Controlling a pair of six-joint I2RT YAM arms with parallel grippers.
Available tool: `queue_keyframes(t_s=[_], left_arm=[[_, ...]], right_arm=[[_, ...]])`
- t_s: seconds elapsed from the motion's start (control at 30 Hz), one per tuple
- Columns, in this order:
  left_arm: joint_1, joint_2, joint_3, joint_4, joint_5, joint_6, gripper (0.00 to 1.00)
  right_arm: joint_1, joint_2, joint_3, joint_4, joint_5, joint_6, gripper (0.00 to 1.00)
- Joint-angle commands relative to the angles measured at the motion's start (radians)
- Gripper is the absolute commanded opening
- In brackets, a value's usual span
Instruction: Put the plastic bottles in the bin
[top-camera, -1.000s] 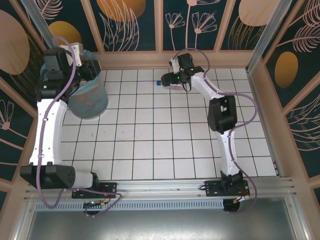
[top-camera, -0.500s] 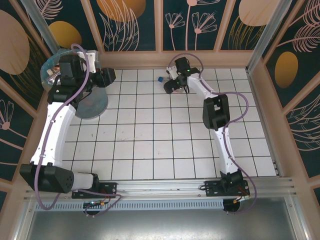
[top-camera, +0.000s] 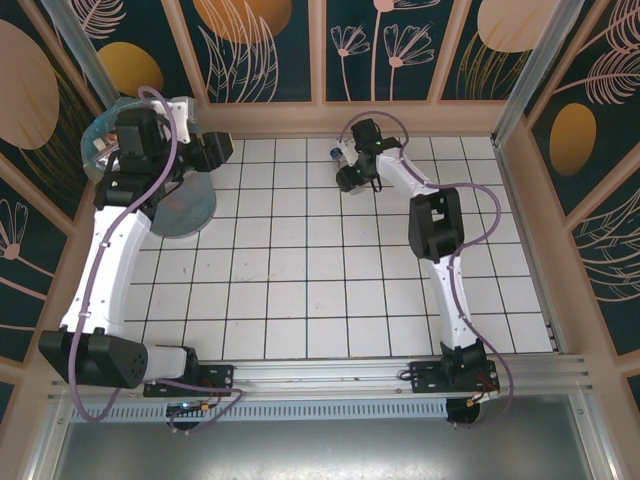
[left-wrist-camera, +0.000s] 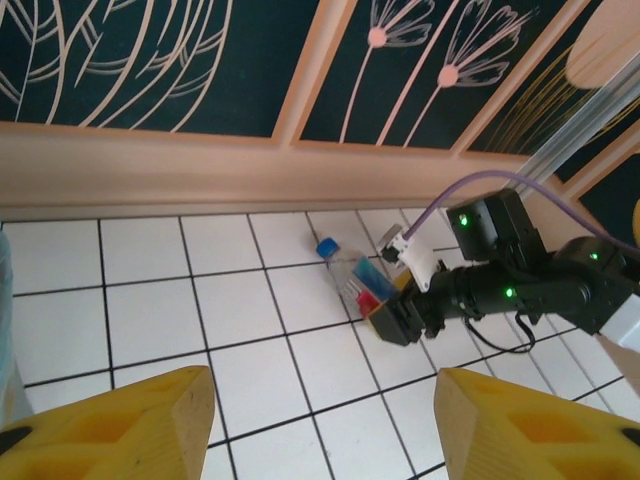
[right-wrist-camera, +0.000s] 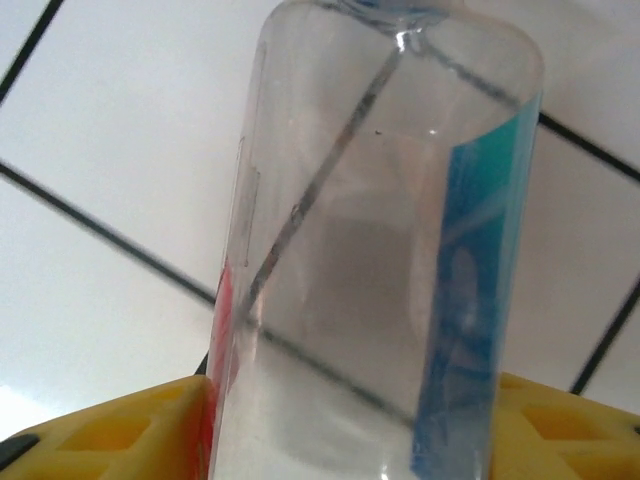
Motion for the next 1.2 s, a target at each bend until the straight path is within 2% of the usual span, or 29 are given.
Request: queue_keyframes(t_s=[0.0, 0.13, 0.23, 0.43, 0.57, 0.77, 0.93, 1.17], left_arm=[[-0.003, -0.035, 0.008, 0.103, 0.073, -0.053, 0.67], [-0.003, -0.024, 0.004, 0.165, 0.16, -0.108, 0.72], [-0.003, -0.022, 0.004, 0.205, 0.235, -0.146, 0.73], [-0.002, -0.062, -0.052, 0.318, 0.373, -0.208, 0.79], [-0.003, -0.086, -0.084, 0.376, 0.479, -0.245, 0.79], [-0.003, -0.122, -0.115, 0.466, 0.574, -0.298, 0.8], [-0.004, -0.146, -0.132, 0.498, 0.575, -0.314, 0.83], [-0.007, -0.143, -0.139, 0.486, 0.561, -0.313, 0.77]], right_arm=[[0.016, -0.254, -0.123, 0.081, -0.07, 0.077, 0.58], [0.09, -0.532, -0.41, 0.28, -0.205, 0.122, 0.56], [0.165, -0.705, -0.556, 0.417, -0.283, 0.152, 0.56], [0.248, -0.92, -0.774, 0.761, -0.524, 0.32, 0.54], [0.255, -0.961, -0.831, 0.93, -0.683, 0.404, 0.54], [0.259, -0.956, -0.815, 0.957, -0.735, 0.426, 0.53], [0.277, -0.951, -0.819, 1.01, -0.818, 0.46, 0.54], [0.308, -0.928, -0.802, 1.019, -0.885, 0.471, 0.53]])
